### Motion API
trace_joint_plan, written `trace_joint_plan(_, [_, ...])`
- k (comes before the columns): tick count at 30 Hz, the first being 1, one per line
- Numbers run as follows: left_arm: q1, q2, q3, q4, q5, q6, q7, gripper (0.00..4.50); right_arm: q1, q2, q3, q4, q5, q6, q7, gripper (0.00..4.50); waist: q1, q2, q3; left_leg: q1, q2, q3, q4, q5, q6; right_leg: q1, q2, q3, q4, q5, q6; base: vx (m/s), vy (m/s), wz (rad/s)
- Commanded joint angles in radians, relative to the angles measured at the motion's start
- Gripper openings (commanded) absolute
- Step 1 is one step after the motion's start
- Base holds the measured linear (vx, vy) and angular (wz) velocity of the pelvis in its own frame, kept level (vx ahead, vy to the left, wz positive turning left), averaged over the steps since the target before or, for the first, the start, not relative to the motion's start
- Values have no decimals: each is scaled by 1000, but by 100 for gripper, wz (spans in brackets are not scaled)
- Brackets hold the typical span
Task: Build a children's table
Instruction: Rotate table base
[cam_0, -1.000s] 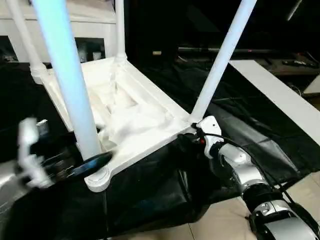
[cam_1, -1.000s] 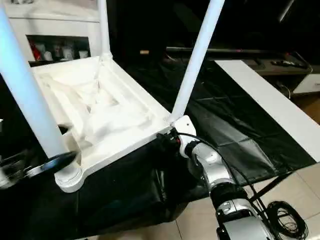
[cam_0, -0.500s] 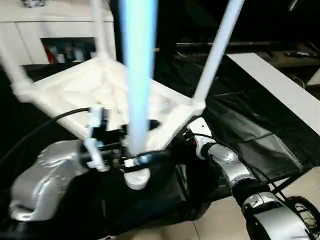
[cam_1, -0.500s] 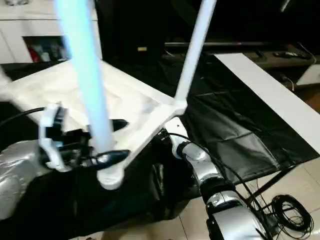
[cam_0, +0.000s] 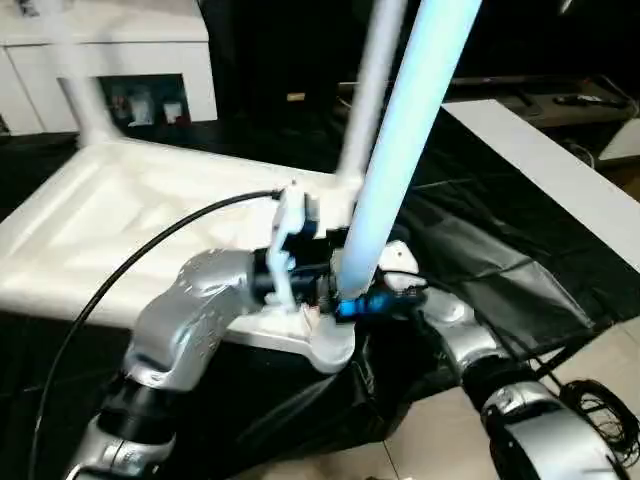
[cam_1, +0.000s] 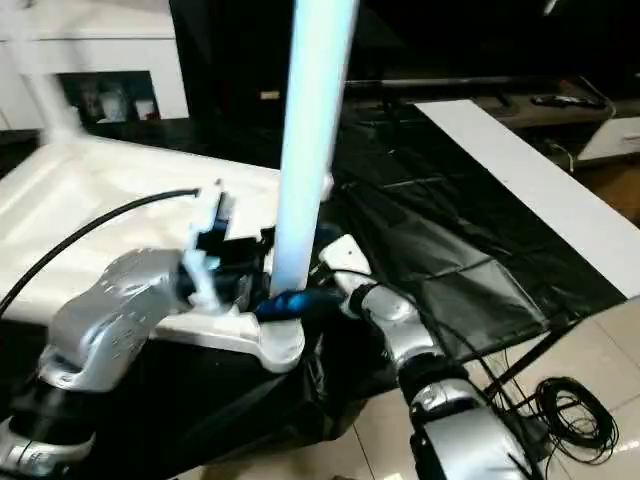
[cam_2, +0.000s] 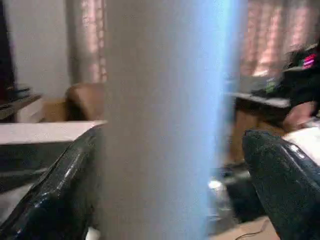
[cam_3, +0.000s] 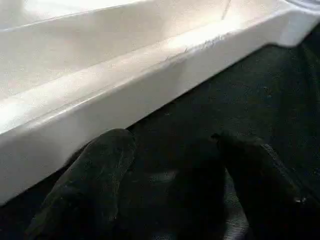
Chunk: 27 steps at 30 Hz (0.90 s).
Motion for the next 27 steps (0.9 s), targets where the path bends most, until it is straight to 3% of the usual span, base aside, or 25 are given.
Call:
trace_joint_plan(1, [-22, -5, -30, 39, 47, -28, 27, 450, 3, 36, 42, -6, -21, -19, 25, 333, 8, 21, -61, 5, 9, 1, -71, -316, -22, 50, -39, 28, -77, -272, -190, 0, 0, 0])
trace_joint_plan(5, [-28, 27, -15, 88, 94, -63, 47, 450, -7, 32, 20, 4, -19, -21, -7, 333, 6, 30, -63, 5, 8, 1, -70, -306, -17, 49, -38, 28, -74, -240, -205, 0, 0, 0])
trace_joint_plan(9, [-26, 75, 10, 151, 147, -95, 64, 450, -12, 13, -1, 4, -16, -29, -23, 333, 5, 32, -61, 6, 9, 2, -71, -315, -12, 47, -38, 28, -74, -237, -216, 0, 0, 0])
trace_joint_plan(11, [-27, 98, 24, 187, 175, -113, 82, 450, -10, 1, -17, -3, -5, -33, -20, 333, 3, 35, -59, 5, 8, 1, -72, -330, -13, 47, -38, 28, -76, -268, -207, 0, 0, 0])
trace_joint_plan(13, [-33, 115, 41, 228, 200, -128, 112, 450, -5, -15, -33, -17, 7, -37, -8, 333, 4, 37, -58, 11, 7, 1, -70, -352, -14, 42, -38, 28, -82, -310, -195, 0, 0, 0])
trace_joint_plan(20, [-77, 101, 67, 349, 266, -196, 236, 450, 67, -79, -63, -150, 76, -68, 134, 333, 20, 44, -56, 12, 8, 2, -71, -351, -10, 39, -37, 28, -89, -326, -180, 0, 0, 0])
trace_joint_plan(22, [-77, 93, 66, 357, 254, -205, 221, 450, 91, -100, -70, -191, 92, -70, 164, 333, 22, 41, -59, 7, 7, 2, -71, -336, -5, 45, -38, 28, -86, -304, -185, 0, 0, 0])
trace_joint_plan(27, [-44, 91, 56, 344, 204, -203, 112, 450, 147, -149, -96, -284, 120, -52, 196, 333, 26, 46, -64, 1, 7, 3, -69, -271, 11, 51, -38, 27, -76, -198, -224, 0, 0, 0])
